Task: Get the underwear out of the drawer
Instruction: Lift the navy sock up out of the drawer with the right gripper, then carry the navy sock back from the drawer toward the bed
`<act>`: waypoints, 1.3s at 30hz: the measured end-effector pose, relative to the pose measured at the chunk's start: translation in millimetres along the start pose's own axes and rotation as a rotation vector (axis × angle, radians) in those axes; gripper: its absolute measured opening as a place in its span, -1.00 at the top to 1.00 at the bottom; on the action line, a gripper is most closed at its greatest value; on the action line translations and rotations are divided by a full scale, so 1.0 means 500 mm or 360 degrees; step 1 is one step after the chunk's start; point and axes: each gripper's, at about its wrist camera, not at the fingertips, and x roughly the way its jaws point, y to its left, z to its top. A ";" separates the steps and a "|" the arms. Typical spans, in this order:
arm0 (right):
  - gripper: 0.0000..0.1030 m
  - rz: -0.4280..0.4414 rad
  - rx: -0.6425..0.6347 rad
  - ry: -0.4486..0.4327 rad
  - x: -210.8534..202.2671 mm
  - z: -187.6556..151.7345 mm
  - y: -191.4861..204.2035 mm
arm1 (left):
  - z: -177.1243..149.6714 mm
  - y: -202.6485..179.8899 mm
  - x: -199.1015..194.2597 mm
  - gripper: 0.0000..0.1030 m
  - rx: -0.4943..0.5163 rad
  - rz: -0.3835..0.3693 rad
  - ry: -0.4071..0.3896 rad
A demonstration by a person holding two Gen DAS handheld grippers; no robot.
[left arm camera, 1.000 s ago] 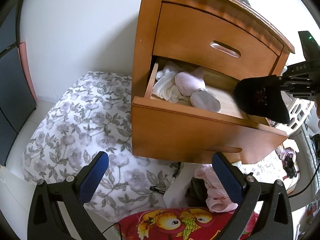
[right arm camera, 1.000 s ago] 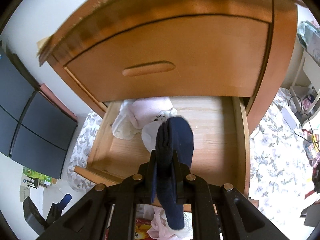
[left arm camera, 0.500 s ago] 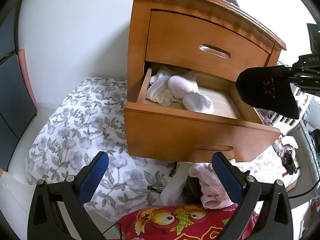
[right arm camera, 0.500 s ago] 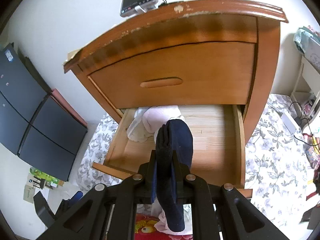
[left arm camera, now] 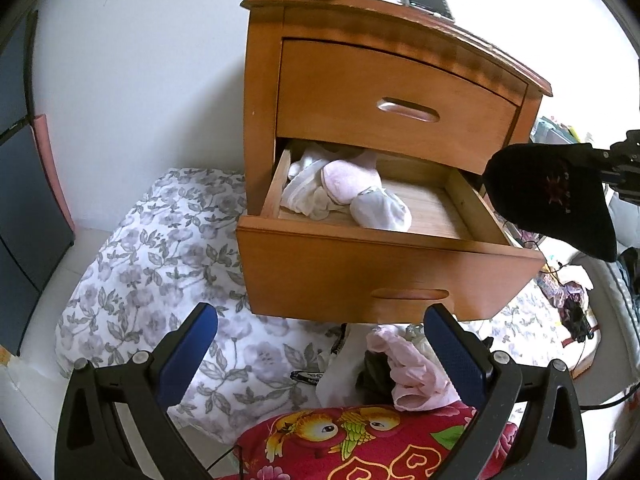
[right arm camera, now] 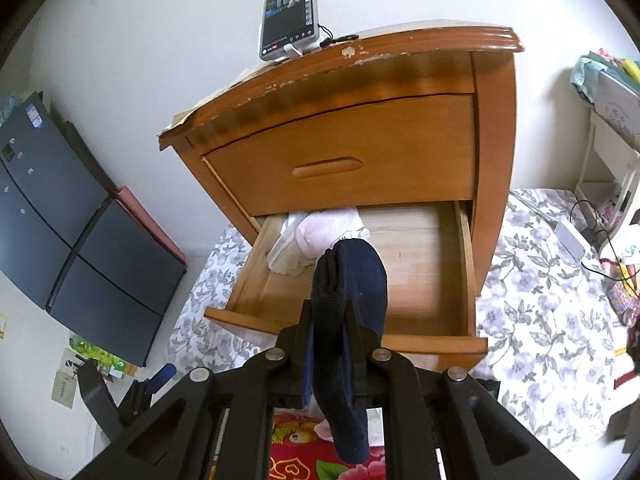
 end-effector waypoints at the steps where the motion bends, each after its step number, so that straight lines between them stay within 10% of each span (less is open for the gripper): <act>1: 0.76 0.0002 -0.0002 -0.0002 -0.004 -0.006 0.000 | -0.001 -0.003 -0.003 -0.99 0.0005 -0.0001 -0.0002; 39: 0.76 -0.0064 0.0313 0.0232 0.042 -0.205 -0.142 | -0.018 -0.037 -0.050 -0.99 0.0076 0.0004 -0.0029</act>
